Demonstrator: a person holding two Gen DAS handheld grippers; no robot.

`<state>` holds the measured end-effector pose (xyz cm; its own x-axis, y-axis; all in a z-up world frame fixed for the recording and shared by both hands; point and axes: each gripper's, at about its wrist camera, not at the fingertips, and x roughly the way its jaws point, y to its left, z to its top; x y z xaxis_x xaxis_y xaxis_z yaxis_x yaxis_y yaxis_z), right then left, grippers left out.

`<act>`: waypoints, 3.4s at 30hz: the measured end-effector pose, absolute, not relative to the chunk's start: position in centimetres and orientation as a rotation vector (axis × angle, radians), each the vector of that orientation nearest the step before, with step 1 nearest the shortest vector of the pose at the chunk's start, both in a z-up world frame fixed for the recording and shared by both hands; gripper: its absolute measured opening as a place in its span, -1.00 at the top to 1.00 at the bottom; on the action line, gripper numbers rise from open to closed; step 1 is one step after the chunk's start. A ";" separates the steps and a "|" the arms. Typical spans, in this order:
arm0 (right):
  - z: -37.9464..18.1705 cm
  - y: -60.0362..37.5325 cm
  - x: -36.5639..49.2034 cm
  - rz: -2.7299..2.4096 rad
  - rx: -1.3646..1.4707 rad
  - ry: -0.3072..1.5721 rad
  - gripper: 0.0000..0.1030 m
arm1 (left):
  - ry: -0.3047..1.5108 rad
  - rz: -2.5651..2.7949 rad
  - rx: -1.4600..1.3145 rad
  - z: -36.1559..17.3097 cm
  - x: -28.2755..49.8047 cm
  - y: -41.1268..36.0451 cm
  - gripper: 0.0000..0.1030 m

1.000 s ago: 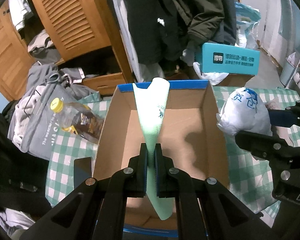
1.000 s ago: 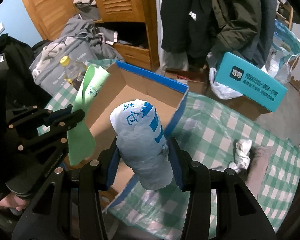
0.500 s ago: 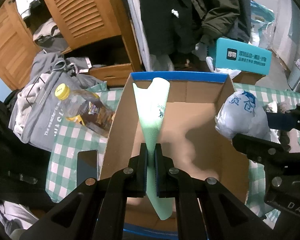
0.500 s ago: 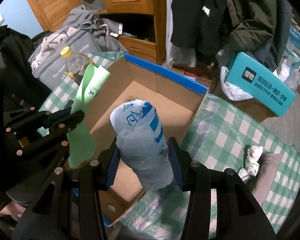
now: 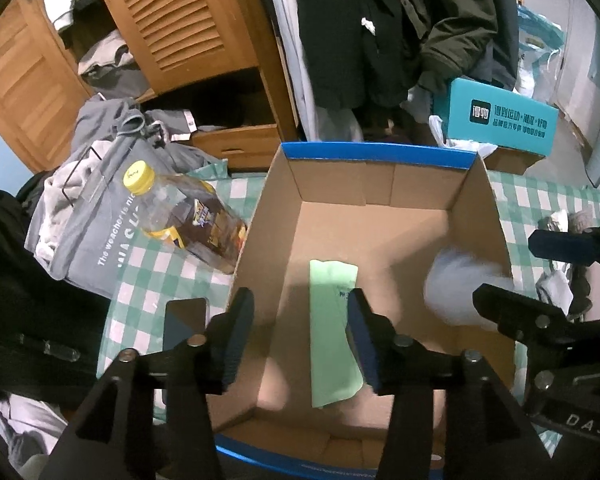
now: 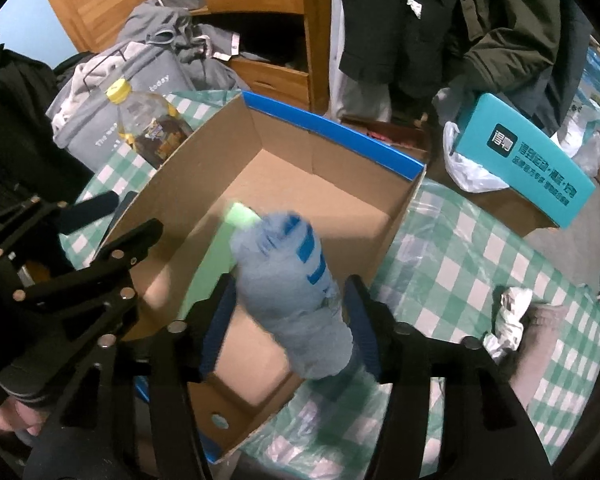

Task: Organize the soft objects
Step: 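Release the green insole and sock bundle into the box with both grippers, then withdraw both tools from the box and move them toward the remaining socks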

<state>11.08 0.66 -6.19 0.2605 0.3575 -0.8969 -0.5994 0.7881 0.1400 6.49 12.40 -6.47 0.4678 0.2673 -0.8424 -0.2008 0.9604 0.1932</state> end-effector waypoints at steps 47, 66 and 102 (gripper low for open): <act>-6.1 -10.3 11.3 0.485 -0.174 1.115 -0.51 | 1.035 0.172 0.202 -5.8 7.9 3.7 -0.55; -6.5 -17.3 11.6 0.381 -0.097 1.125 -0.53 | 1.082 0.072 0.248 -7.2 9.2 -2.6 -0.57; -12.3 -28.9 15.2 0.166 -0.058 1.282 -0.54 | 1.237 -0.106 0.239 -12.9 14.5 -11.9 -0.70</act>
<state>15.15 -28.88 -12.27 0.2748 0.0911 -0.9572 -0.1559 0.9866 0.0492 14.47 -11.88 -12.91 0.3268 0.0497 -0.9438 0.2090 0.9701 0.1234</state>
